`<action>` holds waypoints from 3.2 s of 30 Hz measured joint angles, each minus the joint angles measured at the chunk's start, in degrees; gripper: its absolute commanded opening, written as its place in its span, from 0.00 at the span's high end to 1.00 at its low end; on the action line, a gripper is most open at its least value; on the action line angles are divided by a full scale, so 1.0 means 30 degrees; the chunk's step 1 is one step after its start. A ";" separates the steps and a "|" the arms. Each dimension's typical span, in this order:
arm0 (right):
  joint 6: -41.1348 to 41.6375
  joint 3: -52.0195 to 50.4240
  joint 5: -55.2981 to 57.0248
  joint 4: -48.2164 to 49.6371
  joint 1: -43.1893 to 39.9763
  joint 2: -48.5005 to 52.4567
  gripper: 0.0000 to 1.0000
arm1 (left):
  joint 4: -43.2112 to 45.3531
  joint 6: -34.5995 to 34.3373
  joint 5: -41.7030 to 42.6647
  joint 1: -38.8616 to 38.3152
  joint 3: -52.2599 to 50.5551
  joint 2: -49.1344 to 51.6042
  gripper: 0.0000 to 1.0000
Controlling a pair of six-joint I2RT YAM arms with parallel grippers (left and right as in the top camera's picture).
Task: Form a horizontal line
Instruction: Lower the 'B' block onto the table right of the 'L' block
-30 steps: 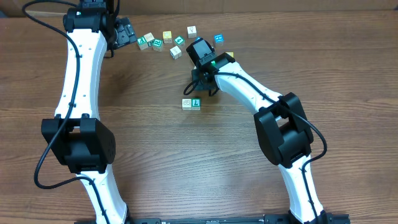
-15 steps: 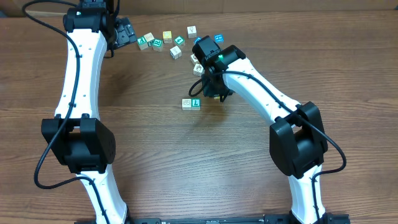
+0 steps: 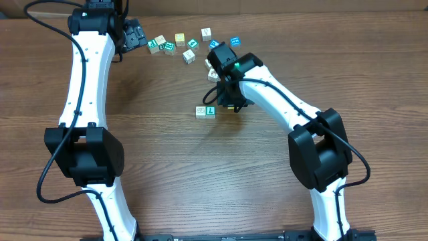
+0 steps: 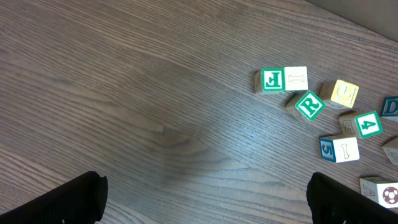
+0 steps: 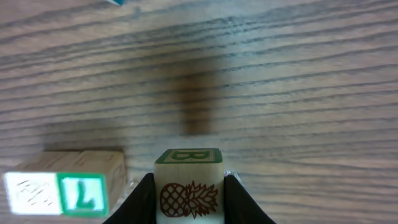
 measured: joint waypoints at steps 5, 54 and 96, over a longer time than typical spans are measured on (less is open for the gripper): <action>0.0197 -0.1552 -0.0029 0.1384 0.0000 0.0000 0.76 | 0.0007 0.0000 0.0000 0.0000 0.0000 0.0000 0.00; 0.0233 -0.2178 0.0444 0.3213 -0.1960 -0.0015 0.82 | 0.0007 -0.0007 0.0000 0.0000 0.0000 0.0000 0.00; -0.0160 -0.2608 -0.5887 0.2106 -0.2251 -0.0015 0.96 | 0.0007 0.0000 0.0000 0.0000 0.0000 0.0000 0.00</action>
